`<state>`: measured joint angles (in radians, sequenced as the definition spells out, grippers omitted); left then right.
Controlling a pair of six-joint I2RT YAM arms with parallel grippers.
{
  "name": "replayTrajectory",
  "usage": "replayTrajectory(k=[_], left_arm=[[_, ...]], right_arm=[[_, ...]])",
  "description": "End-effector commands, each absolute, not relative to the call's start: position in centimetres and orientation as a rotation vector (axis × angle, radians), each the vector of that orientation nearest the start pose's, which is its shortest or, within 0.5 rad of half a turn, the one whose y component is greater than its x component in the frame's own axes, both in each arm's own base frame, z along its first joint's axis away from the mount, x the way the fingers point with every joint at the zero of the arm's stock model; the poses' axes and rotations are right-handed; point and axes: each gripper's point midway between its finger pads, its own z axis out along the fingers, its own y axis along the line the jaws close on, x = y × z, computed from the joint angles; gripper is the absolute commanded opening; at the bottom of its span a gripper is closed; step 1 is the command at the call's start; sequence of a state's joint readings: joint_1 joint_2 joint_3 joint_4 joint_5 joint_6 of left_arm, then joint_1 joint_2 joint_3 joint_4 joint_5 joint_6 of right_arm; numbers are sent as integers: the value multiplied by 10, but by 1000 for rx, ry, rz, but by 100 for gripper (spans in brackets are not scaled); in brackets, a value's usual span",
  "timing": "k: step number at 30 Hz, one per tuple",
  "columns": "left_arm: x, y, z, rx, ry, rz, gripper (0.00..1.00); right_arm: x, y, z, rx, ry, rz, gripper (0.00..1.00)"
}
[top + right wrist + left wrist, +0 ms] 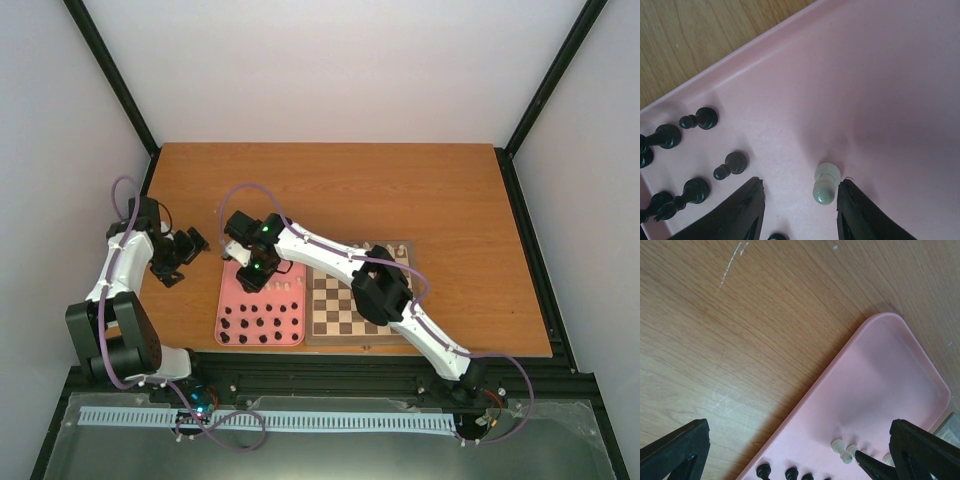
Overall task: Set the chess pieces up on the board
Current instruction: Pick up the chess piece from the storage box.
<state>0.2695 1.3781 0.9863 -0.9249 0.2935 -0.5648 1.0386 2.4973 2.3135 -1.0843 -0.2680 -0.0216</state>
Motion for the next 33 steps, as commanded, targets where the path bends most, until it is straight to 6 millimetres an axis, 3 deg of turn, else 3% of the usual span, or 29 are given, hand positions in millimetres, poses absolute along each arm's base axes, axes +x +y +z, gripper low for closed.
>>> replayTrajectory(k=[1,6,20,33], left_arm=[[292,27,112,-1111,2635,-503,100],[293,27,113,-1108,2629,-511,100],[292,26,111,-1109,2629,-515,100],[293,26,110,-1103,2630,-520,100]], right_arm=[[238,498,45,-1564,2542,536,41],[240,495,42,-1556,2550,501,33],[237,489,33,-1564,2582,473,32],[239,490,34,-1559,2573,469,16]])
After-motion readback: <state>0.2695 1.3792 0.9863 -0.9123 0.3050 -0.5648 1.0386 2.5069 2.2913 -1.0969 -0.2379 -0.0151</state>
